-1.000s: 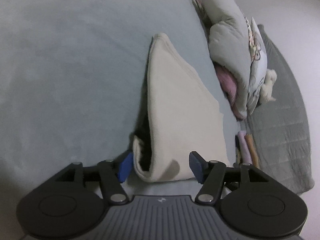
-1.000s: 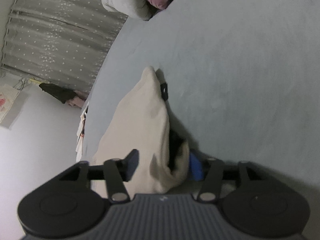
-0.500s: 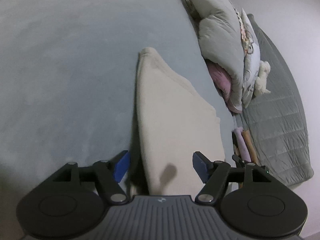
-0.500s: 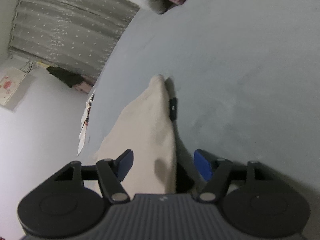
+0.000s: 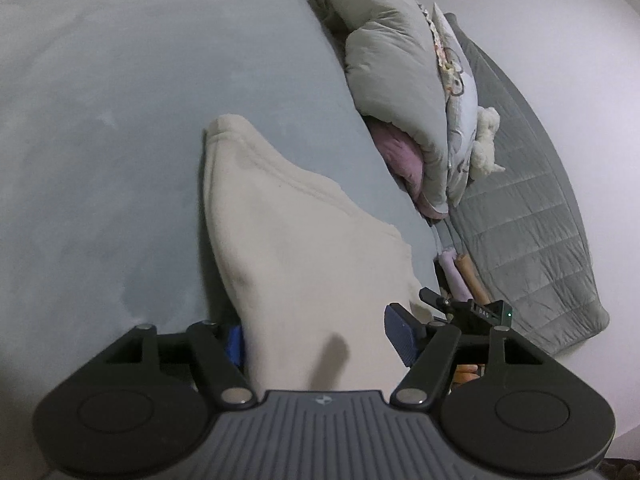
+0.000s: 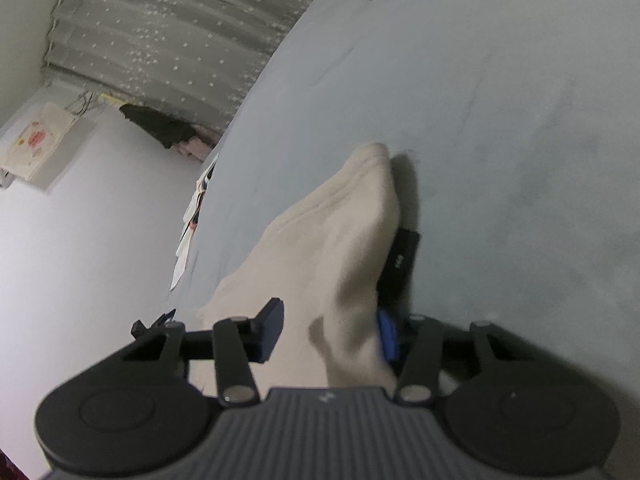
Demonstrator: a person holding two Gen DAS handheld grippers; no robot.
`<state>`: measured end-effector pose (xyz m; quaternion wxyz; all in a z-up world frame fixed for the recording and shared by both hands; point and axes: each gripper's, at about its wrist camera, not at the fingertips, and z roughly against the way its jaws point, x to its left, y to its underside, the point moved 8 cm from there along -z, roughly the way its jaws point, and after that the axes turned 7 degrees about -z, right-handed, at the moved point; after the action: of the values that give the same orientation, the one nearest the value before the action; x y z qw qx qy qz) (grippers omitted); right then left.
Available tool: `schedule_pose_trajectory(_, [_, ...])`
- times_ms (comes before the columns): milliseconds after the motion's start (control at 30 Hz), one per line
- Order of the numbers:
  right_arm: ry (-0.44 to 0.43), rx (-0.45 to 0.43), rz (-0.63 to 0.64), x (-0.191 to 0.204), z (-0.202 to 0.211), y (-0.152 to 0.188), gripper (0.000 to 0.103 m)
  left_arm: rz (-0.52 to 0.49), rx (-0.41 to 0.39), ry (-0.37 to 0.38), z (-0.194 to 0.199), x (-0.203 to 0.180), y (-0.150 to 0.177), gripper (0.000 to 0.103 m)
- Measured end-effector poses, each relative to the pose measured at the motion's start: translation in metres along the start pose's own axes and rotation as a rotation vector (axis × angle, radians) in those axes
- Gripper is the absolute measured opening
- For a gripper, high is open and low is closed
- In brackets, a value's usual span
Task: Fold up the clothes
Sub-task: 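Pinch and straighten the folded bundle edge with both grippers, then lift the folded cream bundle with both grippers and carry it toward the clothes stack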
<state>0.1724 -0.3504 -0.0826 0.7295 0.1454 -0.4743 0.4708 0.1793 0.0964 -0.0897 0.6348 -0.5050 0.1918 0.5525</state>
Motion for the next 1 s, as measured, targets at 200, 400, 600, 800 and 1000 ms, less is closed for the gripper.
schedule_pose_trajectory(200, [0.008, -0.011, 0.07, 0.014, -0.016, 0.002, 0.04, -0.001, -0.071, -0.041, -0.009, 0.005, -0.005, 0.038])
schedule_pose_trajectory(400, [0.059, -0.076, 0.095, 0.016, -0.024, 0.005, 0.017, 0.079, -0.128, -0.079, -0.025, 0.014, -0.011, 0.014])
schedule_pose_trajectory(600, [0.124, -0.171, 0.217, 0.042, -0.01, 0.021, 0.016, 0.027, -0.184, -0.186, -0.018, -0.001, -0.01, 0.01])
schedule_pose_trajectory(800, [0.126, -0.296, 0.357, 0.087, 0.022, 0.039, 0.016, -0.068, -0.236, -0.256, -0.013, -0.038, -0.02, 0.01])
schedule_pose_trajectory(1000, [0.141, -0.381, 0.443, 0.124, 0.049, 0.043, 0.016, -0.124, -0.299, -0.28, -0.019, -0.073, -0.034, 0.01])
